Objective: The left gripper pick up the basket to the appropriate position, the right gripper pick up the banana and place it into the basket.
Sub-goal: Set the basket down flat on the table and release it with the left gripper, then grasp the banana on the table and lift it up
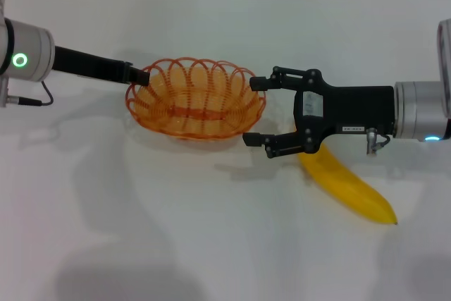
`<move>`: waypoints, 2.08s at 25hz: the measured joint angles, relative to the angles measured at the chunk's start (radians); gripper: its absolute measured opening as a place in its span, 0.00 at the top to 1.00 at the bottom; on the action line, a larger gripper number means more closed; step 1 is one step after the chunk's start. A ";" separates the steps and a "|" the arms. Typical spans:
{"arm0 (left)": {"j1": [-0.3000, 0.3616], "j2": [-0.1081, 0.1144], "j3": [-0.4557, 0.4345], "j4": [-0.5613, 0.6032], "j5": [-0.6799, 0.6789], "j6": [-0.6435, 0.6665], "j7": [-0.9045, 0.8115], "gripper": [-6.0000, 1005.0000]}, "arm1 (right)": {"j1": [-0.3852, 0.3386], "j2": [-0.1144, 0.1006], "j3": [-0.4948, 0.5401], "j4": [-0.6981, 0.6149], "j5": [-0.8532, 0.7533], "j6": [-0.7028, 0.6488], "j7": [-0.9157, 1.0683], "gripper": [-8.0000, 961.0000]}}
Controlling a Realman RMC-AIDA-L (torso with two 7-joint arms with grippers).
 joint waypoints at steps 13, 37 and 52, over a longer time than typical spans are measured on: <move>-0.005 0.011 0.011 -0.055 0.027 -0.030 -0.013 0.92 | 0.003 0.001 0.000 0.000 0.022 0.000 0.000 0.05; -0.015 0.006 0.002 -0.056 0.020 -0.029 -0.057 0.81 | 0.003 0.001 0.000 0.002 0.020 0.000 0.000 0.06; 0.220 -0.039 0.011 0.543 -0.120 0.258 0.155 0.14 | -0.049 -0.005 0.002 -0.009 0.110 -0.012 0.000 0.06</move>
